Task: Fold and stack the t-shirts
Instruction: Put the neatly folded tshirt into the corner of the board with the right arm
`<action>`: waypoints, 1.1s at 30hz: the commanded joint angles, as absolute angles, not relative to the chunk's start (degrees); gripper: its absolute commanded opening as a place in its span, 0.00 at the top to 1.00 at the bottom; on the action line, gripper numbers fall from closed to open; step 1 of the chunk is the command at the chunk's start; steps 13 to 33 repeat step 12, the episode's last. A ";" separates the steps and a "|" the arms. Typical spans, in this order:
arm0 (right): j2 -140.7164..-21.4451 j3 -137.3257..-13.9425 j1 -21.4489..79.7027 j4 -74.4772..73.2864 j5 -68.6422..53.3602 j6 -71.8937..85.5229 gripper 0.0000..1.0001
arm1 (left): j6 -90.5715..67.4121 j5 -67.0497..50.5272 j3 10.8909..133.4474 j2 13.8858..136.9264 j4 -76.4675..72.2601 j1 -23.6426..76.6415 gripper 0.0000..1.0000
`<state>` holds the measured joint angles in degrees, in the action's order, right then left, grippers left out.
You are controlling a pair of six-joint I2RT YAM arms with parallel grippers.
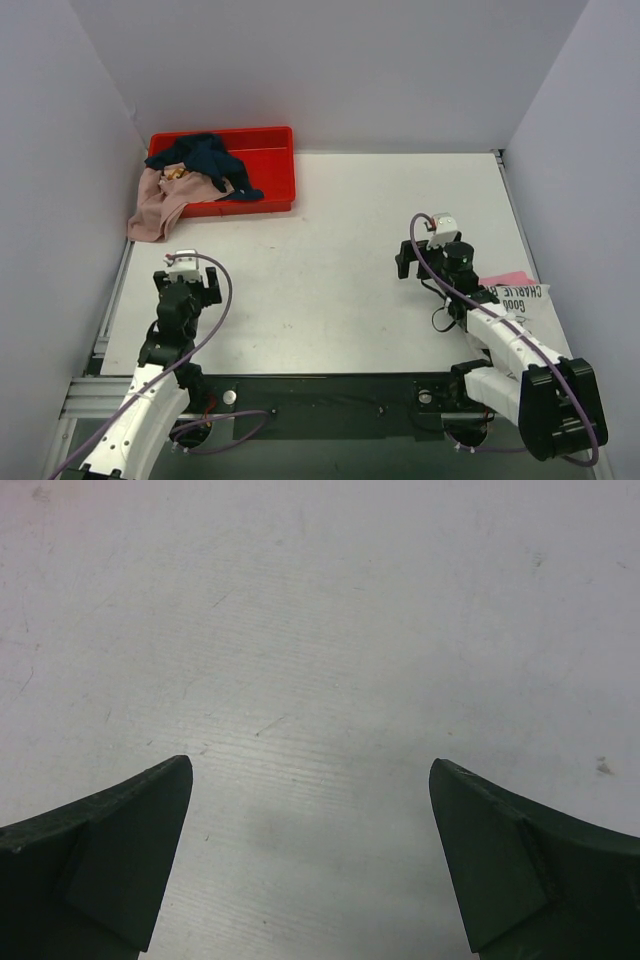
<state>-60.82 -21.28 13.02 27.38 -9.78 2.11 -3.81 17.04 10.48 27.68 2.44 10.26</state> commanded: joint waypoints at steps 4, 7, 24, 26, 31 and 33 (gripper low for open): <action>-57.04 -19.25 11.52 32.08 -9.49 2.20 0.00 | -6.16 20.30 9.93 26.28 -2.99 9.93 0.11; -57.04 -19.25 11.34 32.25 -9.14 2.29 0.00 | -6.06 20.21 9.76 26.19 -3.16 9.93 0.11; -56.52 -18.37 10.29 33.48 -8.27 2.20 0.00 | -7.38 22.05 10.45 28.12 -3.17 9.84 0.06; -56.52 -18.37 10.29 33.48 -8.27 2.20 0.00 | -7.38 22.05 10.45 28.12 -3.17 9.84 0.06; -56.52 -18.37 10.29 33.48 -8.27 2.20 0.00 | -7.38 22.05 10.45 28.12 -3.17 9.84 0.06; -56.52 -18.37 10.29 33.48 -8.27 2.20 0.00 | -7.38 22.05 10.45 28.12 -3.17 9.84 0.06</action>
